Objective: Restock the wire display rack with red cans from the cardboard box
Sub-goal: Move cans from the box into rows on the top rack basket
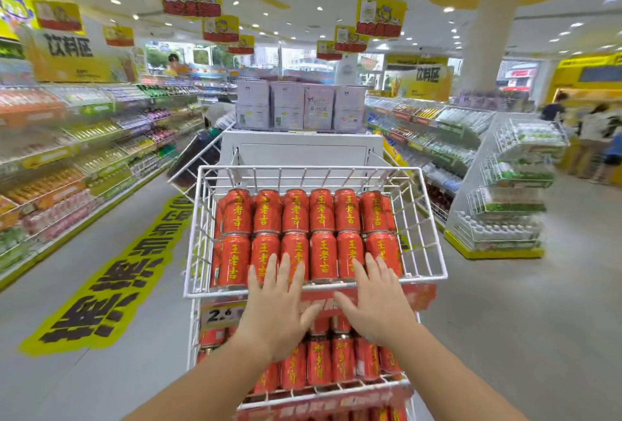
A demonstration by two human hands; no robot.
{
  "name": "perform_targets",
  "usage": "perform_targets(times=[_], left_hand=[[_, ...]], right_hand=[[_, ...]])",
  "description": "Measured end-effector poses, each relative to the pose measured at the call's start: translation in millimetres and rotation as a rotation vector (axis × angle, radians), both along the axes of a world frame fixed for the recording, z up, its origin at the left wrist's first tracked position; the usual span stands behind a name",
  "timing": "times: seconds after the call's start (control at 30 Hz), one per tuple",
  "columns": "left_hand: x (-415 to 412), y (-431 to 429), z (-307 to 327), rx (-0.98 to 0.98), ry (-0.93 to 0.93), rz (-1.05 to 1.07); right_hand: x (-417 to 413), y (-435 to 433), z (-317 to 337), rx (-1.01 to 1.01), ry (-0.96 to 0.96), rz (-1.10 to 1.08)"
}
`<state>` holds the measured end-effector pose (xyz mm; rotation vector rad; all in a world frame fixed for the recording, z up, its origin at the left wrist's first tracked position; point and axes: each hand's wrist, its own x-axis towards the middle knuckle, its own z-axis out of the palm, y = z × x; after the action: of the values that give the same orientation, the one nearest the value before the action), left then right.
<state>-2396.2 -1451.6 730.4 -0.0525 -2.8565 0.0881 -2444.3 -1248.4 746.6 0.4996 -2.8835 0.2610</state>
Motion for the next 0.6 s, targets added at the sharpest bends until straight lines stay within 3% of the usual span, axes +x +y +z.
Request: perform_targets(times=[0.33, 0.6], left_hand=[[71, -46, -44, -0.005, -0.021, 0.009], [121, -55, -145, 0.047, -0.151, 0.082]], right_hand=[[79, -37, -40, 0.103, -0.024, 0.024], [114, -52, -145, 0.164, -0.182, 0.123]])
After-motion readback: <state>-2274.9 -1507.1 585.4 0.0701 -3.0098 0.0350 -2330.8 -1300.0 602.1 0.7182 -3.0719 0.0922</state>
